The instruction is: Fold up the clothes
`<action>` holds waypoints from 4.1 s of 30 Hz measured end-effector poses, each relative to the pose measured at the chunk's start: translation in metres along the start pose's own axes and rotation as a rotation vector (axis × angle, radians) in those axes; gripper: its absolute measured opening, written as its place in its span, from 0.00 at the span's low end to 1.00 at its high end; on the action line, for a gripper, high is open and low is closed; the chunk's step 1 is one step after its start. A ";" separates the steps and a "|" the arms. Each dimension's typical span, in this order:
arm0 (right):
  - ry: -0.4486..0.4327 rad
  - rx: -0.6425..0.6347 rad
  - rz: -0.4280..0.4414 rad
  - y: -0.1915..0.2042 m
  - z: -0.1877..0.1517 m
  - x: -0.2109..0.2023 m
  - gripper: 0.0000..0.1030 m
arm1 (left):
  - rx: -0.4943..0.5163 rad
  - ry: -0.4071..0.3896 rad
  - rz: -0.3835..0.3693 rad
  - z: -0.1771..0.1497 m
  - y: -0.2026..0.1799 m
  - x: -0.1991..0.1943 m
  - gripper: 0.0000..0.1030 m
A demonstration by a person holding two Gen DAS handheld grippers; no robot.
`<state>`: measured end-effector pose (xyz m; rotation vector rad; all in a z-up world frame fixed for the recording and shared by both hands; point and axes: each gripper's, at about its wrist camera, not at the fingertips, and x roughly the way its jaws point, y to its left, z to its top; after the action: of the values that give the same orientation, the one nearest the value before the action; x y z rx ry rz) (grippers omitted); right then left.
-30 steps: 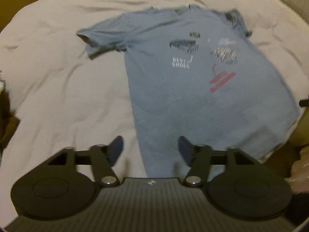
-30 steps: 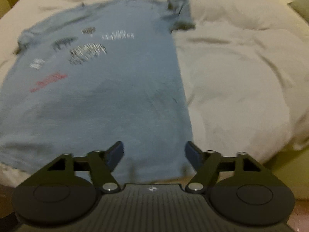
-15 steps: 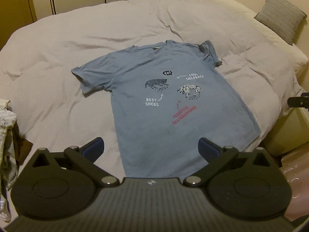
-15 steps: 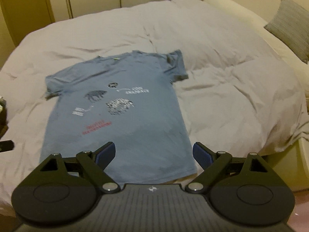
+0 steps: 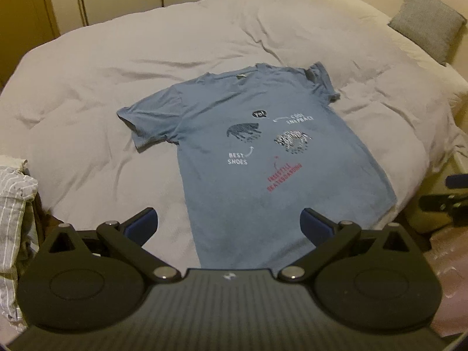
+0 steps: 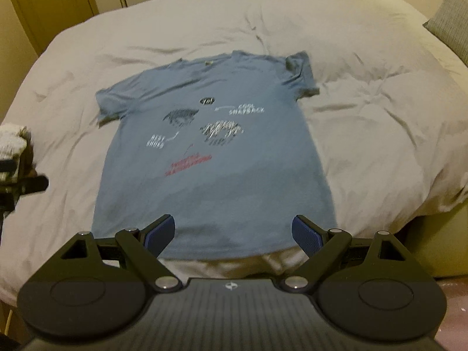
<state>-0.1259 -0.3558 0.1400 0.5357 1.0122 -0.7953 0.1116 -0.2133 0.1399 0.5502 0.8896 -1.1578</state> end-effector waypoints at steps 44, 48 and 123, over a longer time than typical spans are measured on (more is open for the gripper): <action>-0.045 0.067 -0.099 0.136 -0.084 -0.052 0.87 | 0.004 0.015 -0.055 -0.056 0.080 -0.066 0.99; -0.050 0.072 -0.106 0.132 -0.087 -0.055 0.87 | -0.007 0.024 -0.070 -0.059 0.077 -0.060 0.99; -0.208 -0.979 -0.081 0.378 0.125 0.381 0.25 | 0.211 0.132 -0.405 0.200 0.357 0.373 0.33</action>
<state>0.3531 -0.3415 -0.1314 -0.4218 1.0932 -0.3336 0.5593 -0.4516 -0.0824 0.6408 1.0285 -1.6102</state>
